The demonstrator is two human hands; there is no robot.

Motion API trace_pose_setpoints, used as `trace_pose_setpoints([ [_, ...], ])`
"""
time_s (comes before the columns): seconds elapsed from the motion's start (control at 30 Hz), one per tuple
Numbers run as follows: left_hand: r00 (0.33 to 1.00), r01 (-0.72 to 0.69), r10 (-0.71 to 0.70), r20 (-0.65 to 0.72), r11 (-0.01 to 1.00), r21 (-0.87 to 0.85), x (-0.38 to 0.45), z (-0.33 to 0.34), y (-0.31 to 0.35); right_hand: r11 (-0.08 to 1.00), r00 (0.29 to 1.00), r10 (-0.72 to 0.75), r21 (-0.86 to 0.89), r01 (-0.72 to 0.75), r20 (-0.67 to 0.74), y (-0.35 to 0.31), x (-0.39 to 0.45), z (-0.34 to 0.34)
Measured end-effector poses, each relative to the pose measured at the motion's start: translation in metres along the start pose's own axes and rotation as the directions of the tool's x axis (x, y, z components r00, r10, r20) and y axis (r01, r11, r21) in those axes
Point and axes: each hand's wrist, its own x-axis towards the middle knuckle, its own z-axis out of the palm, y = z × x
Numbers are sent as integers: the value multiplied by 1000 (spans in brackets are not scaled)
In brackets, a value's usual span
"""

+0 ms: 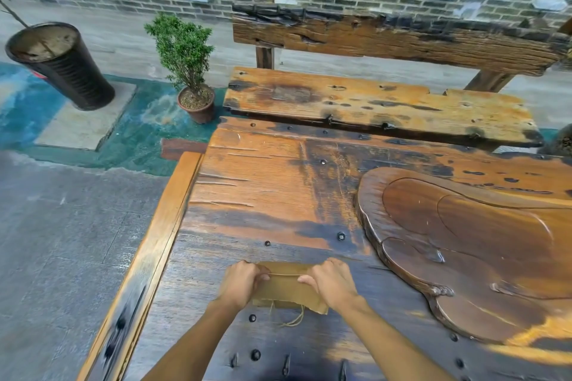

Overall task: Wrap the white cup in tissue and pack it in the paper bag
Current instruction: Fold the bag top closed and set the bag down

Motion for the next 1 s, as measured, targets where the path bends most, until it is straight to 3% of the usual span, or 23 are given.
trace_pose_setpoints([
  [0.17,999,39,-37,29,995,-87,1,-2,-2,946,990,-72,323,28,124,21,-2,3],
  [0.43,992,105,-90,90,978,-178,-4,-7,-11,991,999,8,131,-13,37,28,-13,-1],
  [0.6,995,37,-16,103,979,-201,-12,-20,-17,952,996,-48,306,21,80,36,-23,3],
  [0.77,999,-34,30,-38,991,-129,-27,-29,-33,928,999,32,370,-44,40,39,-36,5],
  [0.9,963,-20,6,-270,999,-46,-42,-30,-28,947,981,92,319,-33,-172,31,-48,-5],
  [1.0,927,-21,51,-371,996,87,-53,-31,-10,965,948,145,250,-73,-283,21,-57,-14],
])
